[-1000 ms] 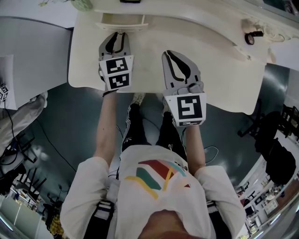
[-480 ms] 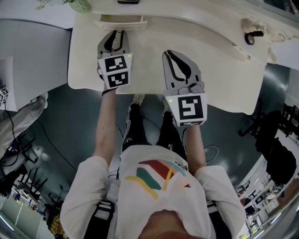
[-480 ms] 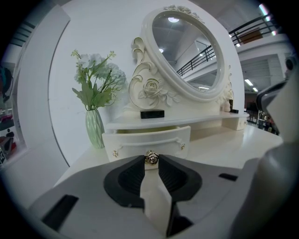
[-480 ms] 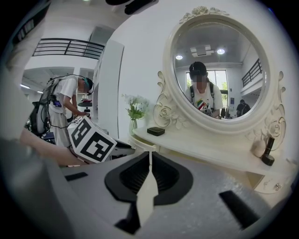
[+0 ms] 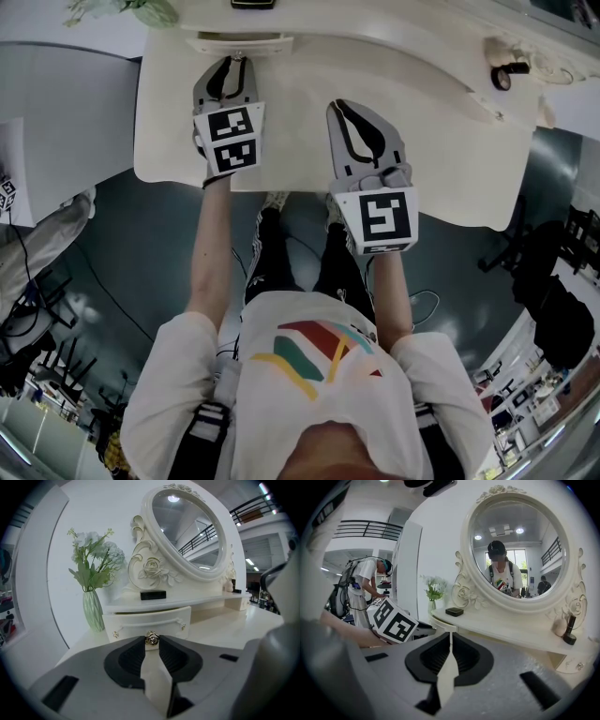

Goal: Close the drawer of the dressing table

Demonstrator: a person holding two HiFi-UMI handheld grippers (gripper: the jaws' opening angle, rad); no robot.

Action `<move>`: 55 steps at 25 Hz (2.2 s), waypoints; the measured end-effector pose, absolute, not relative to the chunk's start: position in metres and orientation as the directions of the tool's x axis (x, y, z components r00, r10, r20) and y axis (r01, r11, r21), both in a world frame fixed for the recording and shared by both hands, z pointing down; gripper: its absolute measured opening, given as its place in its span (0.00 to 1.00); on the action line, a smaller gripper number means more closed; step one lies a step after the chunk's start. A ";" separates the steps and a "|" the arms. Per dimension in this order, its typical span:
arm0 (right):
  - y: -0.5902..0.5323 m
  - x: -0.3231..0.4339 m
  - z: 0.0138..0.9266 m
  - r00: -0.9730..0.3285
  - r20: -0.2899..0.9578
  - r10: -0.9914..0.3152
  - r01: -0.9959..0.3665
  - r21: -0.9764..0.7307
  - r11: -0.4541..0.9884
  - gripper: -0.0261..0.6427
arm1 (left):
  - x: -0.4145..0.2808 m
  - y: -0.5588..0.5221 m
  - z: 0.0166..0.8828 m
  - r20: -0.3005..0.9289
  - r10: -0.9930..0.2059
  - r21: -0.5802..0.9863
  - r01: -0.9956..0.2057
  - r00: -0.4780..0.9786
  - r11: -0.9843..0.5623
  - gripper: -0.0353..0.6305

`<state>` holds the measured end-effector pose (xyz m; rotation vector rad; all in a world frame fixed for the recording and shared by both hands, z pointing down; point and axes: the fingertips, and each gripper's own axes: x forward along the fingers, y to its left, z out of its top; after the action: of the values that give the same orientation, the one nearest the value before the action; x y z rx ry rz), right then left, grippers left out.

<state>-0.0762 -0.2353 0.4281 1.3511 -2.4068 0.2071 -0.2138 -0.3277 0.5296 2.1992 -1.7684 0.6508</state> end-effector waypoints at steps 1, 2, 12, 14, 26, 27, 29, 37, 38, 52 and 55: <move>-0.236 -0.076 0.428 -0.471 0.386 -0.793 -0.847 0.053 0.529 0.04 | -0.214 -0.329 0.530 0.485 -0.859 -0.087 -0.968 0.166 -0.236 0.19; -0.237 -0.076 0.428 -0.471 0.382 -0.795 -0.848 0.053 0.528 0.04 | -0.214 -0.330 0.530 0.485 -0.859 -0.088 -0.968 0.165 -0.236 0.19; -0.240 -0.073 0.434 -0.468 0.395 -0.791 -0.850 0.044 0.525 0.04 | -0.214 -0.337 0.534 0.486 -0.859 -0.096 -0.967 0.160 -0.234 0.19; -0.241 -0.071 0.435 -0.466 0.402 -0.788 -0.850 0.043 0.524 0.04 | -0.213 -0.340 0.535 0.488 -0.858 -0.097 -0.967 0.159 -0.235 0.19; -0.245 -0.066 0.438 -0.463 0.391 -0.795 -0.855 0.040 0.517 0.04 | -0.210 -0.352 0.534 0.485 -0.860 -0.106 -0.966 0.158 -0.237 0.19; -0.245 -0.066 0.438 -0.463 0.395 -0.794 -0.855 0.038 0.517 0.04 | -0.210 -0.353 0.533 0.484 -0.861 -0.106 -0.966 0.158 -0.237 0.19; -0.244 -0.065 0.440 -0.462 0.415 -0.784 -0.853 0.035 0.521 0.04 | -0.210 -0.356 0.533 0.484 -0.861 -0.107 -0.966 0.156 -0.236 0.19; -0.244 -0.059 0.444 -0.456 0.418 -0.786 -0.857 0.032 0.514 0.04 | -0.208 -0.363 0.535 0.484 -0.862 -0.112 -0.966 0.152 -0.233 0.19; -0.245 -0.059 0.444 -0.455 0.417 -0.787 -0.858 0.031 0.513 0.04 | -0.208 -0.364 0.534 0.484 -0.862 -0.113 -0.966 0.150 -0.232 0.19; -0.243 -0.057 0.448 -0.456 0.411 -0.789 -0.859 0.031 0.512 0.04 | -0.208 -0.367 0.535 0.489 -0.862 -0.117 -0.969 0.136 -0.219 0.19; -0.242 -0.057 0.447 -0.456 0.407 -0.792 -0.860 0.026 0.509 0.04 | -0.207 -0.367 0.532 0.478 -0.869 -0.138 -0.966 0.130 -0.220 0.19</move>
<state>-0.0570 -0.2422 0.4468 1.3702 -2.3881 0.2582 -0.2074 -0.3670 0.5324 2.1978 -1.8175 0.6964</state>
